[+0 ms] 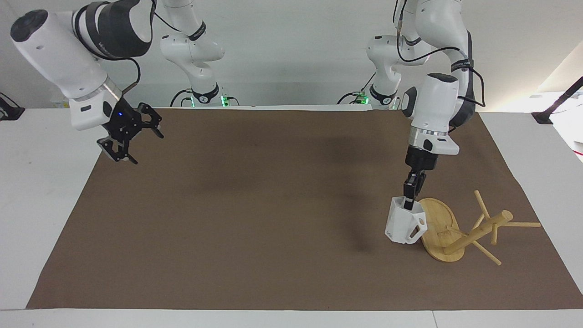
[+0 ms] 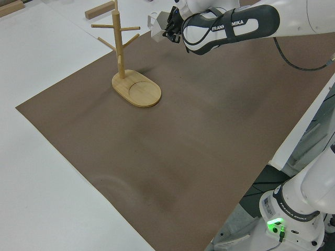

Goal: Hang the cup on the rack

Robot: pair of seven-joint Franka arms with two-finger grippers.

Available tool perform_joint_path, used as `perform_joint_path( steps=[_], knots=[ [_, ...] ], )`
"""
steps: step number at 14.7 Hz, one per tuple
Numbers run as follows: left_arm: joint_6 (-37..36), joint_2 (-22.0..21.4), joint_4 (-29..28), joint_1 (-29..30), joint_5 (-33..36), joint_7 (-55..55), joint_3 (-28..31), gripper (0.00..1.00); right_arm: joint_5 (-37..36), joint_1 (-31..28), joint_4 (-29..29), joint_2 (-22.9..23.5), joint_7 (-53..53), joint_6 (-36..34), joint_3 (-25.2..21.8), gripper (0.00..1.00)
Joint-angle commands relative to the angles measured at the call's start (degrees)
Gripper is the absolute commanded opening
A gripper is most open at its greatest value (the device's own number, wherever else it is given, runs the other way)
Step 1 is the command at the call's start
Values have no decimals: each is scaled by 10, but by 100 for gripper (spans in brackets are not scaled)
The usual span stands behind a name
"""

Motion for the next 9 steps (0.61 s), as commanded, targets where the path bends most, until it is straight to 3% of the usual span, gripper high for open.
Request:
perform_joint_path(
  steps=[1,5,9],
  knots=[
    [12,-12,-18,27,-23,-3,-8,0,-50,0,78,10,177,-93,5,100],
    [11,-6,-18,43,-28,3,-7,0,-88,-4,95,9,337,-166,9,100],
    [7,0,-21,55,-28,18,-7,0,-82,0,95,12,345,-168,9,100]
  ],
)
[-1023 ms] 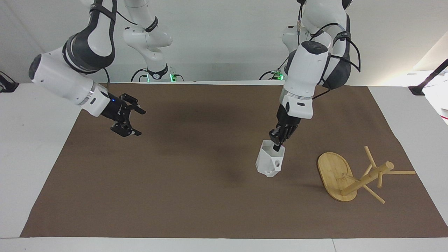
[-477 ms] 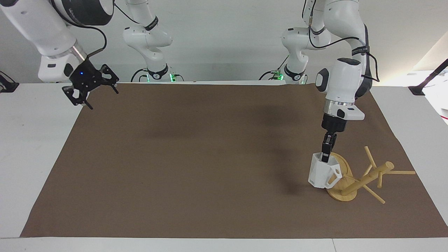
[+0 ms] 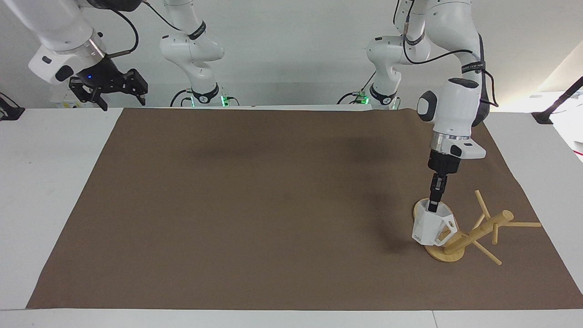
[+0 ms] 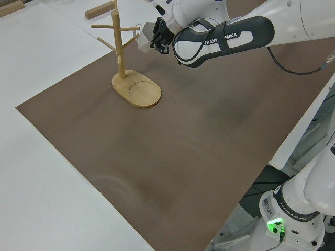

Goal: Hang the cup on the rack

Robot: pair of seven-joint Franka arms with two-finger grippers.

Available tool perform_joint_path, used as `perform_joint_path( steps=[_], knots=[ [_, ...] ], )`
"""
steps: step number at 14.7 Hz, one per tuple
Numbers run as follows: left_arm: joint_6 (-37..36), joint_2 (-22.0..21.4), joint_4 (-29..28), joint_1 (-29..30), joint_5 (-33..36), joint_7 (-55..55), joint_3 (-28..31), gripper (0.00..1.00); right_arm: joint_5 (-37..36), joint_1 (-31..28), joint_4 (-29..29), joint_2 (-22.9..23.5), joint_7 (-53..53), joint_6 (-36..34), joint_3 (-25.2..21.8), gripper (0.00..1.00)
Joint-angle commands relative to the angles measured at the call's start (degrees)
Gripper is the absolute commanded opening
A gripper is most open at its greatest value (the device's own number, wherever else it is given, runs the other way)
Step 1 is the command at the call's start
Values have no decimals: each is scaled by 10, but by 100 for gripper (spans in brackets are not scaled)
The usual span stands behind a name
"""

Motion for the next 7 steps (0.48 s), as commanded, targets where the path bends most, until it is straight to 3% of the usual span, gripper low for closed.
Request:
perform_joint_path(
  steps=[1,4,5,6,7],
  knots=[
    [6,-3,-10,20,-7,22,-5,0,-7,0,16,11,15,-11,4,100],
    [-24,-4,-9,29,-7,84,-5,1,-11,-1,16,11,32,-11,4,100],
    [-32,-5,-8,31,-7,126,-4,24,-11,-1,16,11,42,-14,4,100],
    [-44,-5,-6,34,-8,156,-4,35,-11,-1,16,11,47,-15,4,100],
    [-61,-7,-6,39,-8,161,-4,39,-11,-2,16,9,48,-15,4,100]
  ],
)
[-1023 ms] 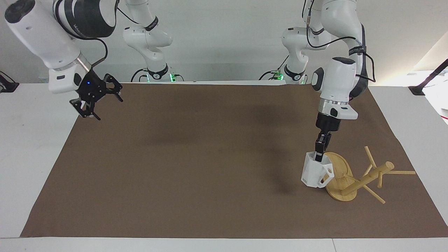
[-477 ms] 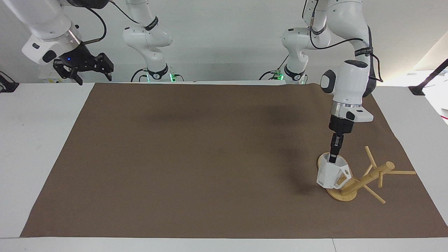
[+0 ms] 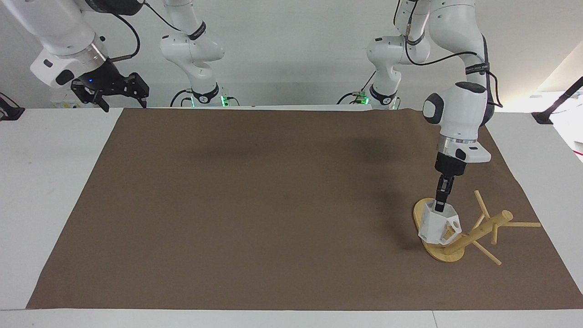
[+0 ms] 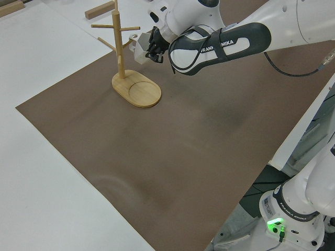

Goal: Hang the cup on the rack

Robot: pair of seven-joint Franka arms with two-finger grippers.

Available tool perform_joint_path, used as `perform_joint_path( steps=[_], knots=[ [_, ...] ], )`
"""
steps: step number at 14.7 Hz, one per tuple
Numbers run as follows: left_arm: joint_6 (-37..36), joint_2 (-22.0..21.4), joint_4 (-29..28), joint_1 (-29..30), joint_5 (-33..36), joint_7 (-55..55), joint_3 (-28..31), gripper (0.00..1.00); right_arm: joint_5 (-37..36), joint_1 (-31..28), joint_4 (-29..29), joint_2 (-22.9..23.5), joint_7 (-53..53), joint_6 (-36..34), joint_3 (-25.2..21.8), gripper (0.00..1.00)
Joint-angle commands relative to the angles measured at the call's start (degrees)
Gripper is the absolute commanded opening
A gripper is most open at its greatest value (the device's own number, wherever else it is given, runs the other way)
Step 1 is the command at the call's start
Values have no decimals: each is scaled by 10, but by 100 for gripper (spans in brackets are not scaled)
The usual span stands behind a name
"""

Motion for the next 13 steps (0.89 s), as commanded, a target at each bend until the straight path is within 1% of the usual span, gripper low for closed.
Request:
perform_joint_path(
  steps=[1,2,3,4,5,6,8,9,11,13],
  knots=[
    [-51,-10,1,12,-7,43,-6,51,-9,-2,14,6,14,-12,2,100],
    [-77,-13,1,11,-7,46,-5,60,-9,-2,14,5,14,-12,2,100],
    [-107,-17,4,8,-7,43,-5,65,-8,-2,12,4,14,-12,2,100],
    [-143,-23,9,6,-7,48,-5,76,-8,-3,9,2,14,-12,2,100],
    [-197,-30,20,5,-3,49,-6,85,-8,-2,8,1,14,-12,2,100],
    [-266,-36,41,2,-2,49,-6,98,-8,-2,8,1,14,-12,2,100],
    [-395,-53,86,0,6,50,-7,99,-8,0,8,1,14,-12,2,100],
    [-437,-60,105,0,19,52,-9,99,-8,-1,8,1,14,-10,2,100],
    [-488,-72,141,0,44,67,-10,99,-7,-1,9,1,16,-7,2,100],
    [-549,-72,187,4,49,143,-8,99,-7,-1,8,1,17,-7,2,100]
  ],
)
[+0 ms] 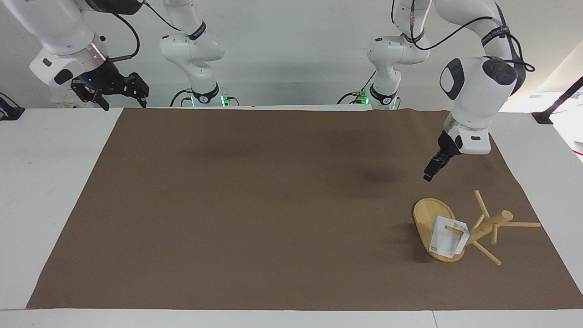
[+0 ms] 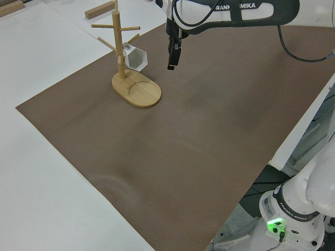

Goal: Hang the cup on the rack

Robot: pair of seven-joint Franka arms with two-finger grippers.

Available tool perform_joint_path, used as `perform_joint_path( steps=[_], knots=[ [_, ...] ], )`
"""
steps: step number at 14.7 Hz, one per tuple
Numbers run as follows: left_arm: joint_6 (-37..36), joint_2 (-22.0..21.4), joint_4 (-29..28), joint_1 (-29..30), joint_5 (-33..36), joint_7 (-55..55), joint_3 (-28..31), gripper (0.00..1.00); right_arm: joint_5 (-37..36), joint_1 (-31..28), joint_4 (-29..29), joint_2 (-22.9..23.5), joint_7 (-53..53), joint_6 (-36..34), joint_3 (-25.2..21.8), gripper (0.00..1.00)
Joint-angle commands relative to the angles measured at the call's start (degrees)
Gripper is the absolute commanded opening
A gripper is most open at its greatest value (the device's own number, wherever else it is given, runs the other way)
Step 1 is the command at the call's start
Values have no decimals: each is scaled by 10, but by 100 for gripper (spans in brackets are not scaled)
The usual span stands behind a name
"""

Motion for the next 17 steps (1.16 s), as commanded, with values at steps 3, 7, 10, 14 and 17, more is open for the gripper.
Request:
perform_joint_path(
  steps=[3,7,10,14,17],
  knots=[
    [-149,6,120,14,13,223,8,99,-5,-1,7,1,13,-5,2,100],
    [-206,1,140,33,13,360,8,100,-5,-2,7,1,13,-5,2,100],
    [-191,1,140,32,13,358,7,100,-5,-2,7,1,13,-5,2,100],
    [-190,1,140,33,13,360,7,100,-5,-2,7,1,13,-5,2,100],
    [-190,1,139,33,13,363,7,100,-5,-3,7,2,12,-5,2,100]
  ],
)
